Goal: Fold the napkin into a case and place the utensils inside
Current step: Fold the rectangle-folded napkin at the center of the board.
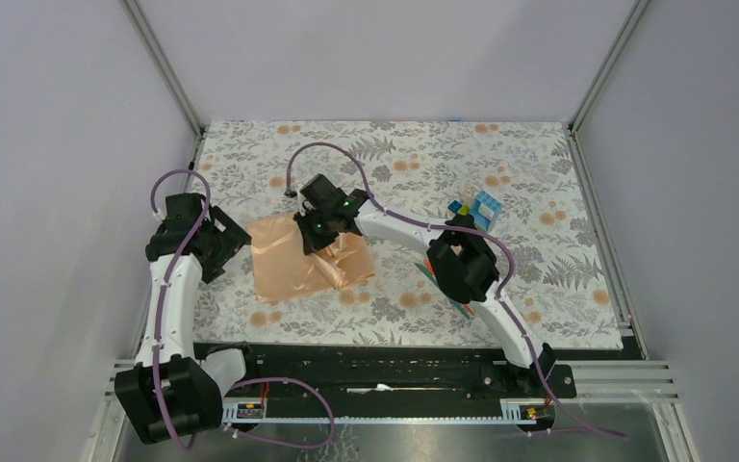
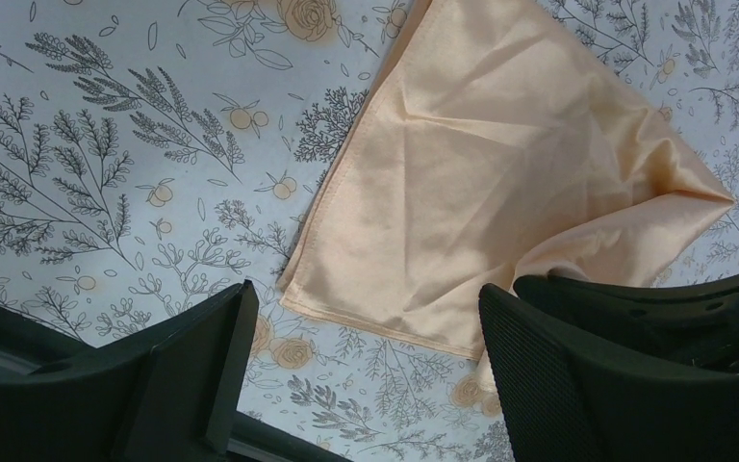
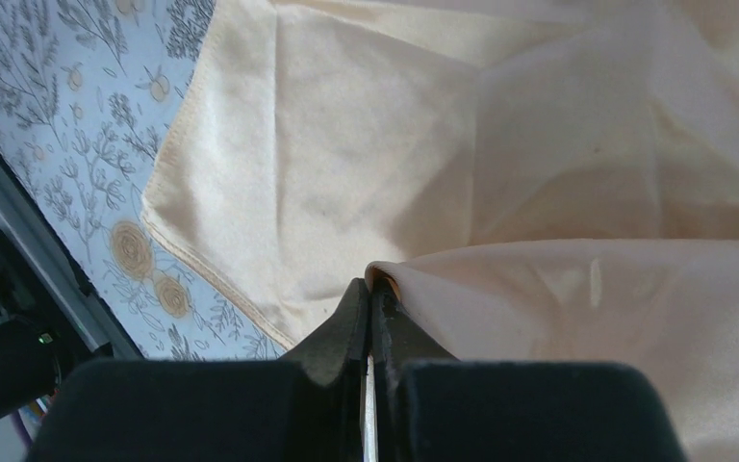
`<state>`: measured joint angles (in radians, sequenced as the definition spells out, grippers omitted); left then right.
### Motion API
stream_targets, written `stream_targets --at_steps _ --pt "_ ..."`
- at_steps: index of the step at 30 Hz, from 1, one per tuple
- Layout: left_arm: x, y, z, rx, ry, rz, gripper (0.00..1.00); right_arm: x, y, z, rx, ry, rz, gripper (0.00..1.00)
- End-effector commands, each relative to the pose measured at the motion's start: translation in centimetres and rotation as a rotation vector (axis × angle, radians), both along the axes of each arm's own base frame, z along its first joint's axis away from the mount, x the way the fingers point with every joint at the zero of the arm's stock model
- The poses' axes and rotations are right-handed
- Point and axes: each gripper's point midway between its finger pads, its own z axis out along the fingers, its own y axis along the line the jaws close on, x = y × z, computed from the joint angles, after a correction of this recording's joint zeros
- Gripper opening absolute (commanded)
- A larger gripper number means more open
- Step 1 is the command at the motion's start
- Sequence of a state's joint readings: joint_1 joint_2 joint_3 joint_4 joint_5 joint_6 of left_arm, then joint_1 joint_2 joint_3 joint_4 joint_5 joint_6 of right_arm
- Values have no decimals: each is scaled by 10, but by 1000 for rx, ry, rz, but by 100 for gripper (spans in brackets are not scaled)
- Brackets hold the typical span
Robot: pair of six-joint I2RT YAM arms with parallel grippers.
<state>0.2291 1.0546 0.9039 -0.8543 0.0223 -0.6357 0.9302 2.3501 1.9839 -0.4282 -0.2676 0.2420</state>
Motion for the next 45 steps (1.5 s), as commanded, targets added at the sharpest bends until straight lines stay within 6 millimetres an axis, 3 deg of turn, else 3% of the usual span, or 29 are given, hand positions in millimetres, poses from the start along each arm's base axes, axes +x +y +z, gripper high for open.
stream_targets --at_steps 1,5,10,14,28,36,45 --pt "5 6 14 33 -49 6 90 -1 33 32 119 -16 23 0" --pt "7 -1 -15 -20 -13 4 86 2 43 50 162 -29 21 0" --pt "8 -2 -59 -69 82 26 50 -1 54 56 191 -3 33 0" --pt "7 6 -80 -50 156 69 39 -8 63 56 201 1 45 0" --pt "-8 -2 -138 -125 336 88 23 -33 102 47 289 118 56 0" --pt "-11 0 -143 -129 355 96 18 -53 123 61 356 164 71 0" --pt "-10 0 -140 -126 339 100 17 -50 135 54 391 194 37 0"
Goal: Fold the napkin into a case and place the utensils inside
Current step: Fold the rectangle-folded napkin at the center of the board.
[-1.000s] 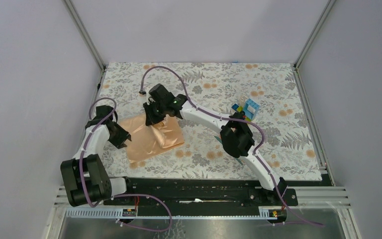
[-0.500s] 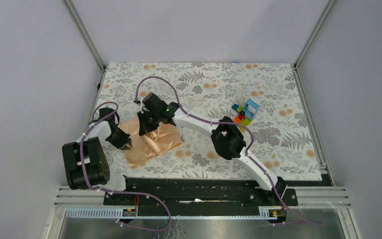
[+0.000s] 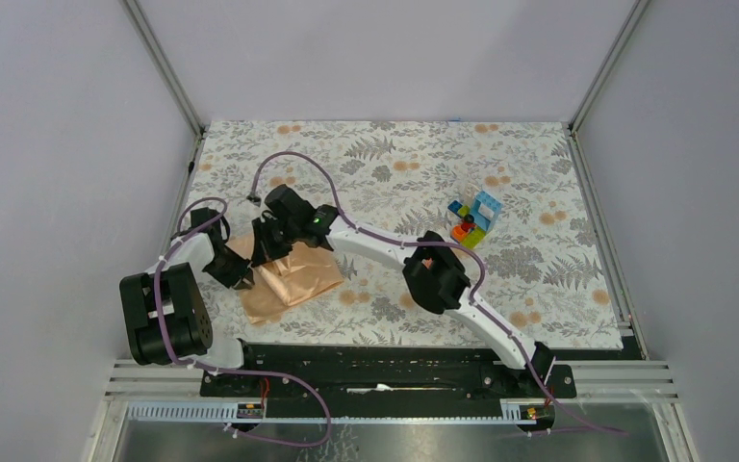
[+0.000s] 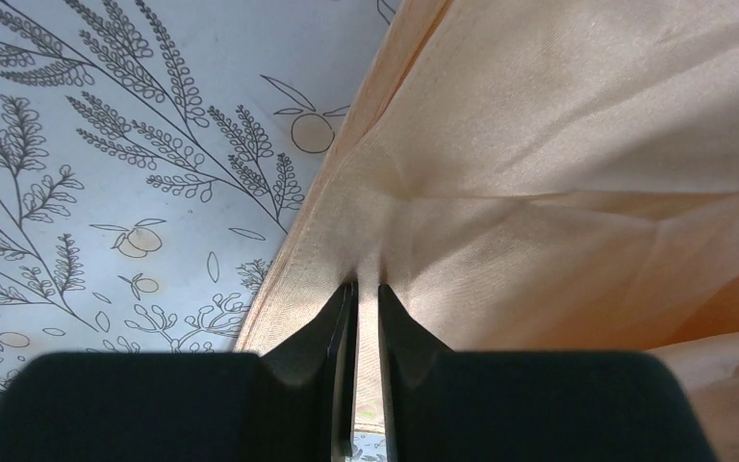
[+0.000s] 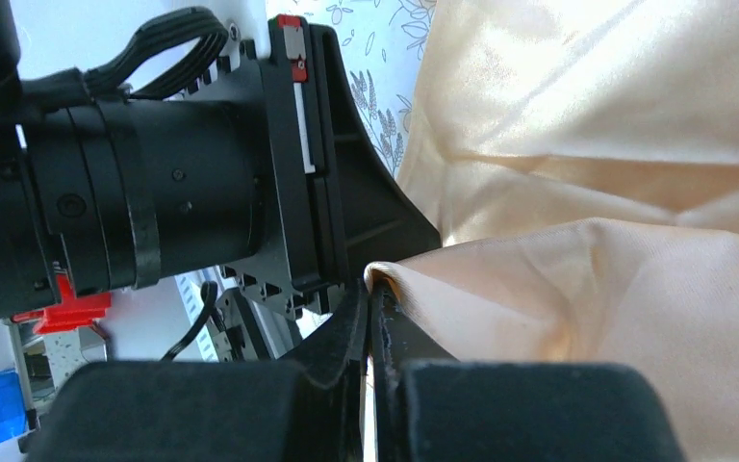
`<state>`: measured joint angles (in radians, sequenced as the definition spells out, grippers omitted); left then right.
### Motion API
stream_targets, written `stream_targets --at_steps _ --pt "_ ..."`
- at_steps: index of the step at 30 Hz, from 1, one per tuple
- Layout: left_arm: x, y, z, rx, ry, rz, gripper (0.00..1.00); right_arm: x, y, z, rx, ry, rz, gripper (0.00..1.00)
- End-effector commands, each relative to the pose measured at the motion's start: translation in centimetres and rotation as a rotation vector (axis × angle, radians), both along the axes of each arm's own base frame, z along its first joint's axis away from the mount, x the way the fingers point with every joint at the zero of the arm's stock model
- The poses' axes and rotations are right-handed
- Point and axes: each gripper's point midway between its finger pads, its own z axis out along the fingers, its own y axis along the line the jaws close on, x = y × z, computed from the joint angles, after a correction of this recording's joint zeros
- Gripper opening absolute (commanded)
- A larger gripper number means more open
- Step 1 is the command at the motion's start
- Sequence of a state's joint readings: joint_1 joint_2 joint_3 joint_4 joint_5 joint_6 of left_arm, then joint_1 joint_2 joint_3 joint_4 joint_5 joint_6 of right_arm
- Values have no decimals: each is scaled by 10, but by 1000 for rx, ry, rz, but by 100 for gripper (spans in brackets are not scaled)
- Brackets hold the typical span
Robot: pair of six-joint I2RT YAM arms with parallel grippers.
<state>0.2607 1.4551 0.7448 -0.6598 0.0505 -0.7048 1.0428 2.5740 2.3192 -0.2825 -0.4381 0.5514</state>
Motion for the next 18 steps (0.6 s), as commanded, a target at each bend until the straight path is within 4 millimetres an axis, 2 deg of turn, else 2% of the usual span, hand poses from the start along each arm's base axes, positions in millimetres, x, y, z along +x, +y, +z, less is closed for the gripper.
stream_targets --at_steps 1,7,13,18 --pt "2 3 -14 17 -6 13 16 2 18 16 86 8 -5 0" --pt "2 8 -8 45 -19 28 14 4 24 2 96 33 -28 0" --pt "3 8 -4 51 -35 36 12 8 34 -3 127 74 -63 0" --pt "5 9 2 53 -45 37 10 5 31 -11 105 105 -73 2"
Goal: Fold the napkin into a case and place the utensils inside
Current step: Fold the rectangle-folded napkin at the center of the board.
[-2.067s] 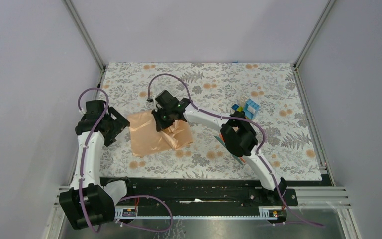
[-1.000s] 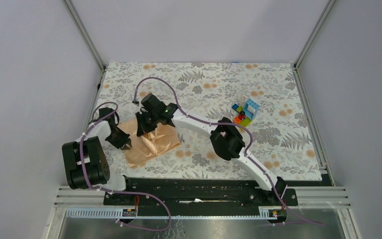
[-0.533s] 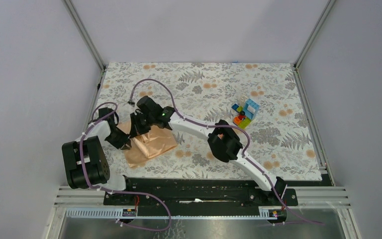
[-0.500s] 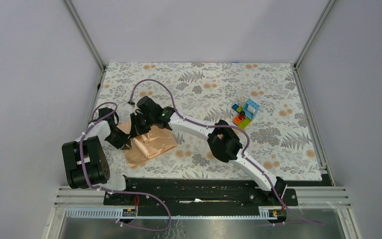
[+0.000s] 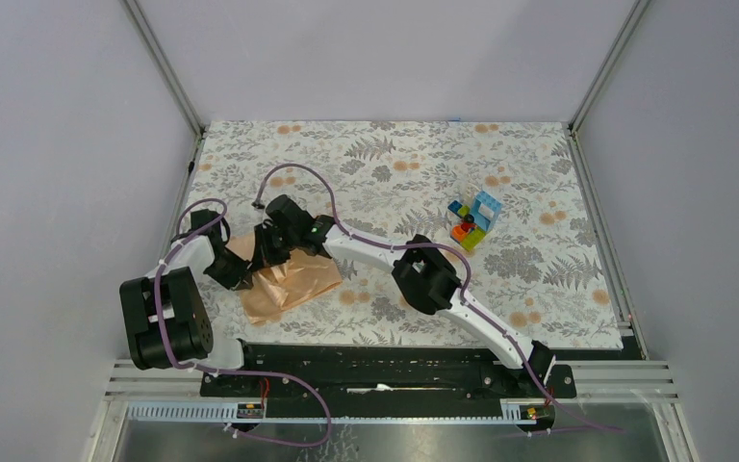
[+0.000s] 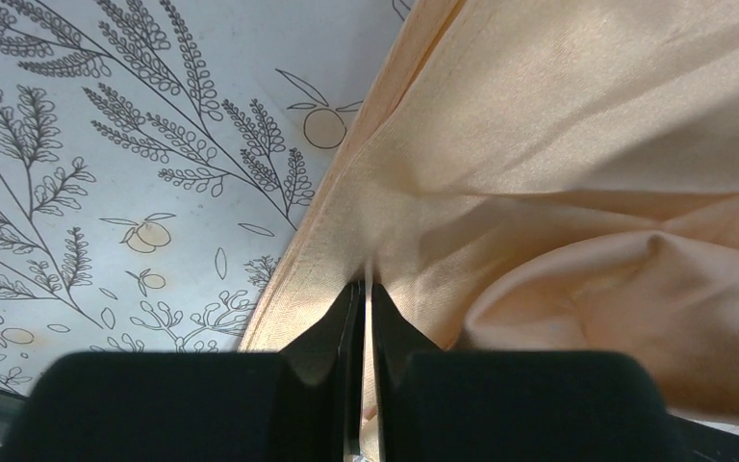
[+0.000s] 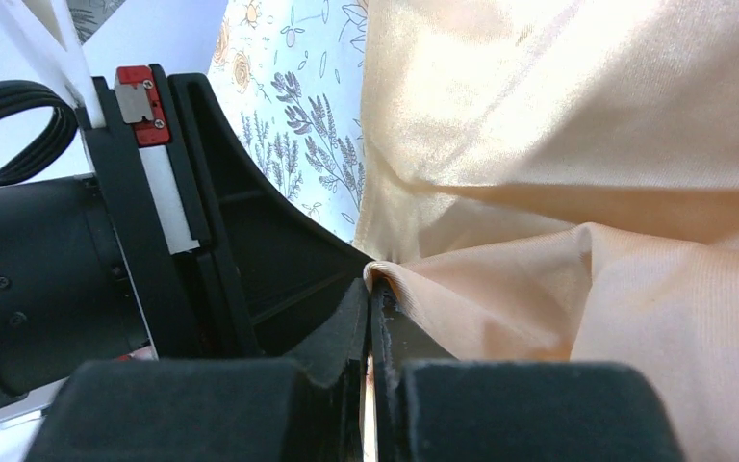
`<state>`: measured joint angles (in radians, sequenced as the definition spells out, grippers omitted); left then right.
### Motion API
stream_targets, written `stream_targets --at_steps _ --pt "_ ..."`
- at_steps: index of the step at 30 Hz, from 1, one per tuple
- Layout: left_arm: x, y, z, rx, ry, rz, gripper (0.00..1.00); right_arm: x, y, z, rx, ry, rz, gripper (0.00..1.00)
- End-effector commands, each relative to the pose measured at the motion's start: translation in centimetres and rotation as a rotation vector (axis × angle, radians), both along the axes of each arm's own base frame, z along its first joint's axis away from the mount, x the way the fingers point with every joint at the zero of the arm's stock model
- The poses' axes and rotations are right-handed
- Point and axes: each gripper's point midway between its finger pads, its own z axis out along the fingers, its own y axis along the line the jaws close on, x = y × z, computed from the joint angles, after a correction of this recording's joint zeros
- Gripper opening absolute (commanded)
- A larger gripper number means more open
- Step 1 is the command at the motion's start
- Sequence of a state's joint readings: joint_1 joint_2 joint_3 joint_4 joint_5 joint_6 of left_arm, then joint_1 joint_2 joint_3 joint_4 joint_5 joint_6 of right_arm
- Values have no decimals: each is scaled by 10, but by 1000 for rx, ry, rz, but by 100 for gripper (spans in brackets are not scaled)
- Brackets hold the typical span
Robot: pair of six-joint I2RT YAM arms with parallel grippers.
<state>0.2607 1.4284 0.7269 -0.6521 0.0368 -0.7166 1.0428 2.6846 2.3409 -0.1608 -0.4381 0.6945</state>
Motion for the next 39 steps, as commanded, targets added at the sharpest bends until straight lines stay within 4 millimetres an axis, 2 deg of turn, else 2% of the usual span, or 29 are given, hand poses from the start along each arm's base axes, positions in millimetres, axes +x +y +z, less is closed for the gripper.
stream_targets --at_steps 1,3,7,10,15,17,20,23,25,27,29,33,39 --pt "8 8 5 41 -41 25 10 0 10 26 63 4 -6 8" --pt "9 10 17 45 -64 39 12 -2 5 29 42 12 -6 19" --pt "7 19 55 69 -146 80 18 -6 -4 43 11 37 -20 46" --pt "2 29 81 111 -201 104 22 -11 -9 55 -6 70 -16 58" --pt "2 39 106 170 -271 115 23 -21 -15 99 35 60 23 70" --pt "4 41 106 177 -271 105 24 -27 -16 121 70 55 54 75" --pt "7 38 103 156 -267 75 23 -38 -20 143 105 66 107 77" --pt "12 31 107 127 -298 35 24 -44 -35 160 104 25 148 78" --pt "15 27 112 116 -326 1 26 -42 -53 169 98 -23 161 78" --pt "17 25 119 114 -353 -35 31 -35 -74 167 94 -51 155 86" --pt "21 19 127 105 -399 -88 38 -14 -98 158 103 -37 111 89" --pt "27 3 143 60 -497 -186 46 14 -130 128 119 19 68 92" --pt "27 -9 148 14 -531 -254 52 20 -128 82 119 73 85 95"
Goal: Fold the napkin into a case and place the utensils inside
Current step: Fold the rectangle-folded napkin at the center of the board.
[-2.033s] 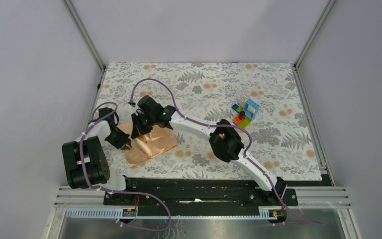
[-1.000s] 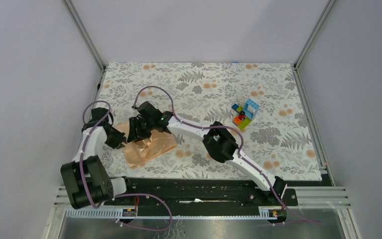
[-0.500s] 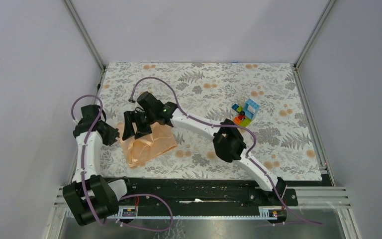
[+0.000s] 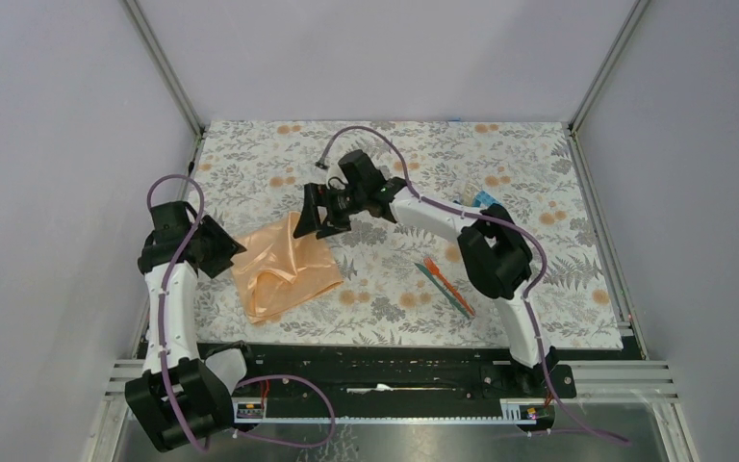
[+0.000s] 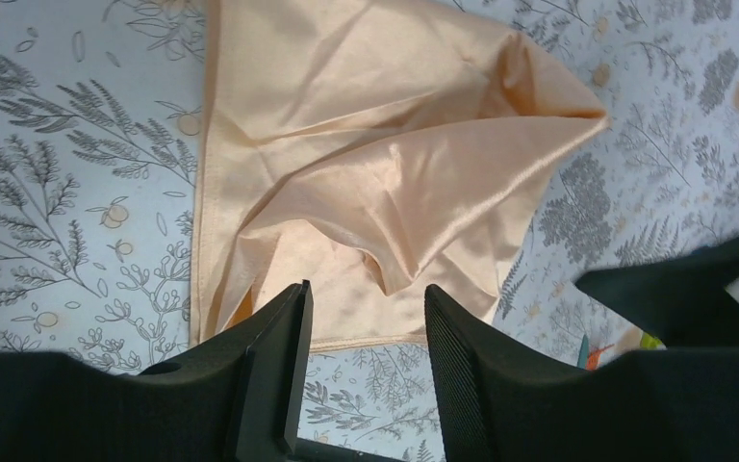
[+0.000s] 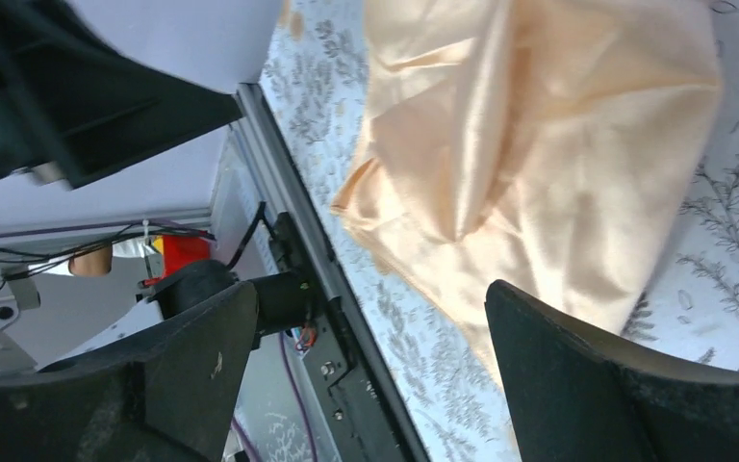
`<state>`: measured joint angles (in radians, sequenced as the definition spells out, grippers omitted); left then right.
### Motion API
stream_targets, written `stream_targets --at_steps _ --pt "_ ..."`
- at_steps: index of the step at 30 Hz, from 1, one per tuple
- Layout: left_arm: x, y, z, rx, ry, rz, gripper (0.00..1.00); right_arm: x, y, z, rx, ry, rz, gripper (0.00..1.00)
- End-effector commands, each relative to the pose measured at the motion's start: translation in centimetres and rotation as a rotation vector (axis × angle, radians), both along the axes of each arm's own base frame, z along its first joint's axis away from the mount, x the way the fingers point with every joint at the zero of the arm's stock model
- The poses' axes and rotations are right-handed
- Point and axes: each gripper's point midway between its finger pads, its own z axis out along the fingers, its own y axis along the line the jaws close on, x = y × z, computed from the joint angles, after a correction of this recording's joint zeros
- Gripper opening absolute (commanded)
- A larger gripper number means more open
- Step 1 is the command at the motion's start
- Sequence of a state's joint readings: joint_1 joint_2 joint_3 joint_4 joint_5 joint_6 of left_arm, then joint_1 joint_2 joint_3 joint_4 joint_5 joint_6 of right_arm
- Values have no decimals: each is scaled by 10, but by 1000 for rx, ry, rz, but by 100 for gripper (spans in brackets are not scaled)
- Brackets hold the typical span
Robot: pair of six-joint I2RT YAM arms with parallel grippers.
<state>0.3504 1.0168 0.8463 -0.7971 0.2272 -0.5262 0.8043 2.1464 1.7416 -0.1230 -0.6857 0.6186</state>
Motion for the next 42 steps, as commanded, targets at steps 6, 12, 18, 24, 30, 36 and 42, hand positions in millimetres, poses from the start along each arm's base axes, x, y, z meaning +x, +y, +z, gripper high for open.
stream_targets --at_steps 6,12,18,24,30,36,42 --pt "10 -9 30 10 -125 -99 55 -9 33 -48 102 54 60 96" --pt "13 -7 38 21 -143 -100 55 -12 54 -67 111 71 38 96" --pt "15 -3 51 47 -164 -86 55 -18 92 -63 168 99 7 94" --pt "15 11 71 116 -196 -22 59 -10 152 4 342 107 -94 92" --pt "14 16 83 148 -221 7 61 2 179 1 378 138 -119 99" --pt "13 7 70 115 -204 -37 63 -5 129 27 220 -25 -28 100" --pt "19 -4 66 83 -217 -104 67 -20 9 -14 -38 -39 -9 98"
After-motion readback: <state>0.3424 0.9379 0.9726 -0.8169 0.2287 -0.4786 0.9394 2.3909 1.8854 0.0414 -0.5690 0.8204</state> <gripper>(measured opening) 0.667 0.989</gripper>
